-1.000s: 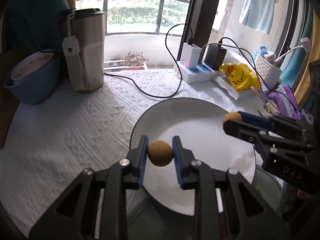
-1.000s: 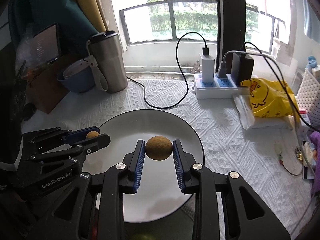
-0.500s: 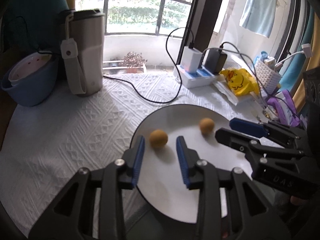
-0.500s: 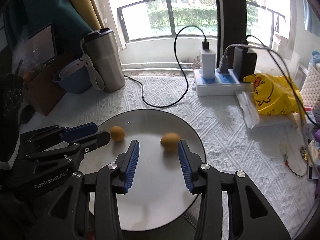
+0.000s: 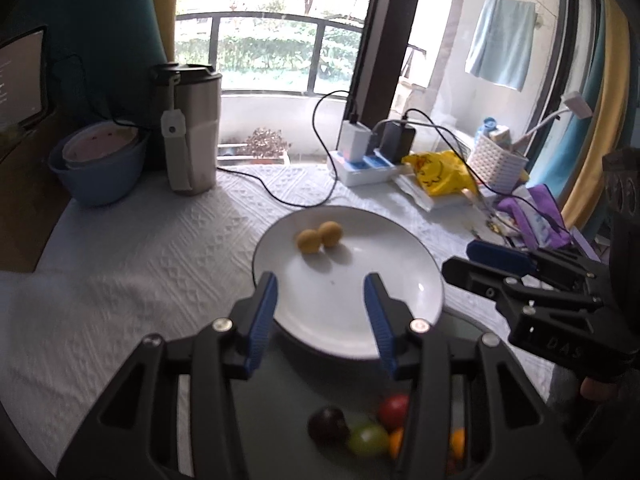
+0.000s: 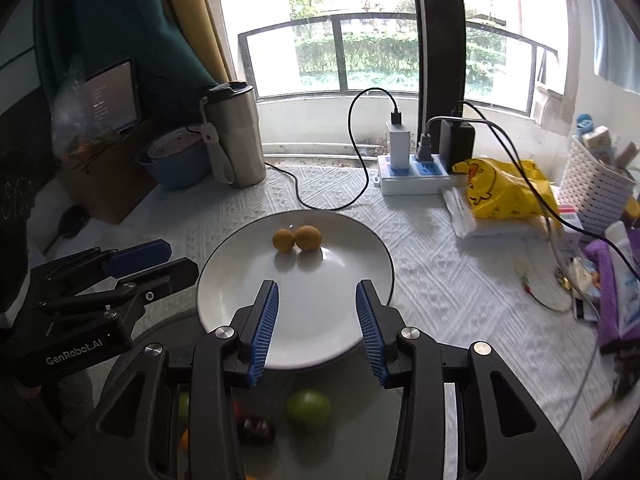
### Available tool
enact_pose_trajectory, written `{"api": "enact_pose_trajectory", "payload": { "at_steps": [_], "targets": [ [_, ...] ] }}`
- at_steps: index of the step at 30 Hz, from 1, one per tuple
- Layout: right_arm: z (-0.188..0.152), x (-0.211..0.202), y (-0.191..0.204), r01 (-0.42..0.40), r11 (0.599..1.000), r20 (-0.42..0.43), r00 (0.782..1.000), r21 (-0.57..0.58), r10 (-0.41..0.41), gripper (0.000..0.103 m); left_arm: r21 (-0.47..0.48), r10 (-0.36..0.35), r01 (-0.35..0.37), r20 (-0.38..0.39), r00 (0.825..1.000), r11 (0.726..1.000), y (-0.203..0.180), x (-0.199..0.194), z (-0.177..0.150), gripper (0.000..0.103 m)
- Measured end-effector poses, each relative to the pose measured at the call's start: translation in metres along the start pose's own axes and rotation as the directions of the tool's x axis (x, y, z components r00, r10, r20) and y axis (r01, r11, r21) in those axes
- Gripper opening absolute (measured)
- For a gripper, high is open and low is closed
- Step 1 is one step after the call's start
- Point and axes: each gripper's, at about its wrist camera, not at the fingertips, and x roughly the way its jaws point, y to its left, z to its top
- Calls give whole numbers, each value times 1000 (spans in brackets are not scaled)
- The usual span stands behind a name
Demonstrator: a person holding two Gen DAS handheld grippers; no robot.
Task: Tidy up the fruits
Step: 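Carry both kiwis onto the white plate and open both grippers, then grasp the red tomato with the left gripper while the right gripper grasps the orange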
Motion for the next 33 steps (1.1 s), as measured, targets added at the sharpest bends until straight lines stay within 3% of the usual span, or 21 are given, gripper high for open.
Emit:
{"api": "enact_pose_trajectory", "payload": {
  "at_steps": [15, 24, 33],
  "targets": [
    [-57, -49, 10, 3, 1000, -9, 1000, 1, -3, 43, -1, -12, 12, -15, 1000, 1000, -28, -43, -52, 47],
    [-82, -65, 12, -47, 999, 9, 999, 12, 47, 43, 3, -16, 16, -38, 999, 1000, -45, -55, -74, 47],
    [-109, -65, 9, -97, 995, -26, 995, 3, 97, 43, -2, -16, 16, -79, 997, 1000, -60, -57, -104, 47]
  ]
}}
